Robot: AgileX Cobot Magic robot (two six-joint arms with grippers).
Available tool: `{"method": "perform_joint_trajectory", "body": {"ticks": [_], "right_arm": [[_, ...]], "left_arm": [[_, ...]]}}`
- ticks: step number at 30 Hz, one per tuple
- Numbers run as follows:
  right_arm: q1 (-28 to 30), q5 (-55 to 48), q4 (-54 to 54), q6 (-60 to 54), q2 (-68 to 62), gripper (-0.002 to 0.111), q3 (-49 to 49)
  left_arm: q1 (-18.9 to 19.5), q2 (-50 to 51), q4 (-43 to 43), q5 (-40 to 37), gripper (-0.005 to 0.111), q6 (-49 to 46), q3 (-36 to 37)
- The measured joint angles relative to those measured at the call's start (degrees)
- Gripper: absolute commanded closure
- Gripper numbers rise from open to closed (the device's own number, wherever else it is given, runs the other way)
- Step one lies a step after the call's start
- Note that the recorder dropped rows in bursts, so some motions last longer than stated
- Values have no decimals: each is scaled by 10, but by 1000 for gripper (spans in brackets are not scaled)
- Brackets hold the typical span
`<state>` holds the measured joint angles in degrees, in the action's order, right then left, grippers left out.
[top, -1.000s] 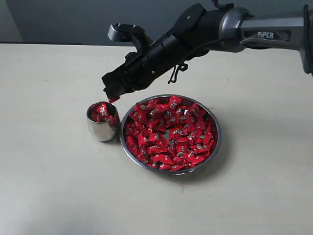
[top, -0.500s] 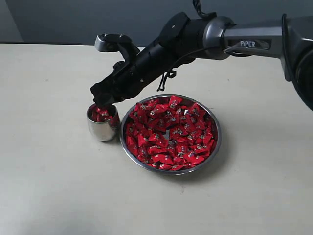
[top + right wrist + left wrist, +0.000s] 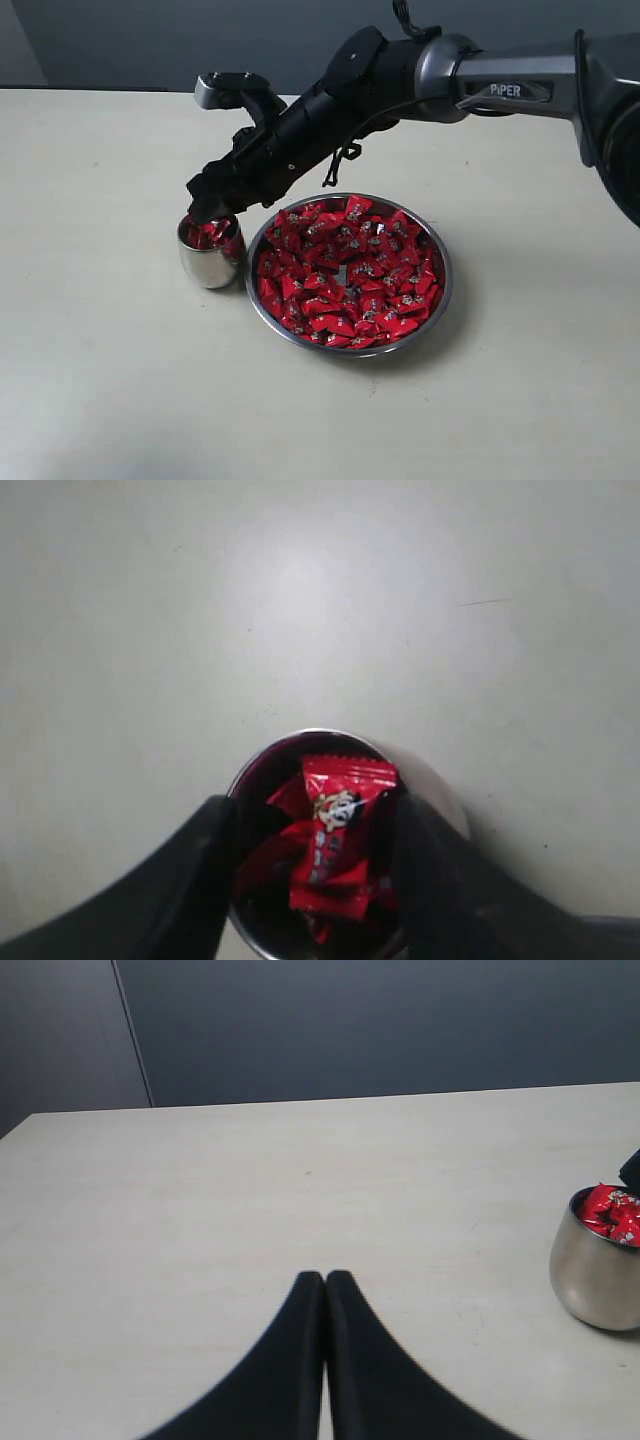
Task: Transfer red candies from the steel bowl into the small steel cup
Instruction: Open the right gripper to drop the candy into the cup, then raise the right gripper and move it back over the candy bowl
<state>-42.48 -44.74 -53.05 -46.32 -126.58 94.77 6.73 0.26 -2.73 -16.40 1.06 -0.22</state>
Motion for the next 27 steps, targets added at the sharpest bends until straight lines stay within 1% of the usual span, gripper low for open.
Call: {"method": "perform_joint_trajectory", "body": {"ticks": [10,19,21,22,24,25,27], "right_arm": [[0,15,11,3,21,62,1],[1,27,100,90,41,63,1],[5,23,111,105,44,72,1],[8,22,112,108,46,80,1],[11,19,120,113,51,103,1],[12,16,122,114,53,108,1],[14,10,128,115,61,108,1]], "left_arm": [[0,0,0,0,106,0,0],[0,0,0,0,106,0,0],[0,0,0,0,106,0,0],[0,0,0,0,106,0,0],[0,0,0,0,106,0,0],[0,0,0,0,106,0,0],[0,0,0,0,106,0,0]]}}
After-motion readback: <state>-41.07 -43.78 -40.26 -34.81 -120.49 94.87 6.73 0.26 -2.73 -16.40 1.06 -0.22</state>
